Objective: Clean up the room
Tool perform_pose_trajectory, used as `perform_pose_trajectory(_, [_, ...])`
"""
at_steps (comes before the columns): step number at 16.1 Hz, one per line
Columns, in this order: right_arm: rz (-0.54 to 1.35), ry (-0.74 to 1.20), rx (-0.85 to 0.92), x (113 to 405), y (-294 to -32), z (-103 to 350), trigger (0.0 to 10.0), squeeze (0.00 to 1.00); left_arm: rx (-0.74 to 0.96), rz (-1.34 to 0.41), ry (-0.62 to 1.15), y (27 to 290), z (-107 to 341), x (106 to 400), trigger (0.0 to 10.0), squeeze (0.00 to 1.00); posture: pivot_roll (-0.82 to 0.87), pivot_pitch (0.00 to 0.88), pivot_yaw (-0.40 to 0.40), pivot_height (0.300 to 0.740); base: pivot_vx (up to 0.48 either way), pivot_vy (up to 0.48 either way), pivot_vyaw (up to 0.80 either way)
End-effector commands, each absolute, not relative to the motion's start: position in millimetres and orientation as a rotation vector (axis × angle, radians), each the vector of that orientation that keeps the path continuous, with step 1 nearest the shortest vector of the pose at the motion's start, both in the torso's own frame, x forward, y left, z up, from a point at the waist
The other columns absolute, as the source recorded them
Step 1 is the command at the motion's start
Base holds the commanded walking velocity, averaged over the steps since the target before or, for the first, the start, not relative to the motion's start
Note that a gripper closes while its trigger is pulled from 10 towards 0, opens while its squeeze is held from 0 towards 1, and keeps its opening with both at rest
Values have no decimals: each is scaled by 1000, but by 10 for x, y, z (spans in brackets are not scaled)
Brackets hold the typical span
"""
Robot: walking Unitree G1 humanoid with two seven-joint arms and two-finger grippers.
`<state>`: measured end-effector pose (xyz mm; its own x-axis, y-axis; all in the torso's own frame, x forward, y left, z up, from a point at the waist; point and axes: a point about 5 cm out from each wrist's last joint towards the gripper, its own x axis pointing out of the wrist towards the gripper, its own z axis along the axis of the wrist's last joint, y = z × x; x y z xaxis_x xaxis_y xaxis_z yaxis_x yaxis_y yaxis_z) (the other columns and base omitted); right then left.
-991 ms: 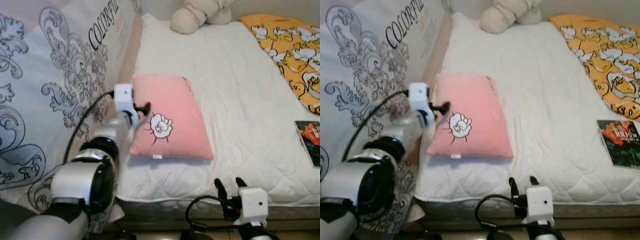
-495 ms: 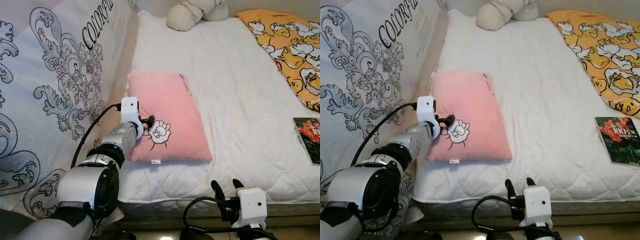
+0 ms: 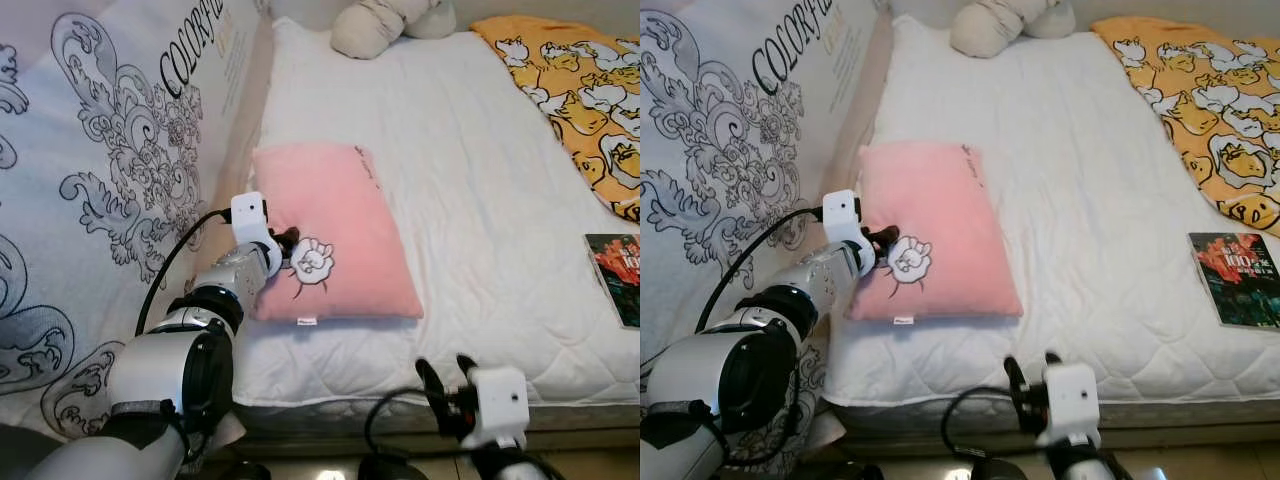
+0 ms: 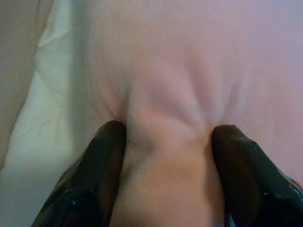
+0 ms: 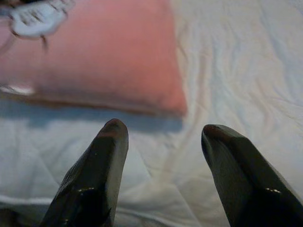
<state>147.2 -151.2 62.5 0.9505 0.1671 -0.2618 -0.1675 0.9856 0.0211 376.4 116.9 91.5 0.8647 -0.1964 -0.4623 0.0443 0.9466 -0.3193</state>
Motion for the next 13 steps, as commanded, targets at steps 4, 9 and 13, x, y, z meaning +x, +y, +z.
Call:
perform_pose_trajectory(4, [198,243,11,1595,-1497,653,10000,0,-288,-174,476,1149,985,3798,0,0,-165,59,17,740,0,0,0])
perform_pose_trajectory(9, [239,233,31,1772,-1403,581,10000,0,-268,-235,425,1189,1093,3847,0,0,-89,0,23,740,0,0,0])
perform_pose_trajectory(13, [247,189,33,2028,-1392,594,10000,0,16,-287,298,1365,1385,3973,0,0,-48,0,20,740,0,0,0])
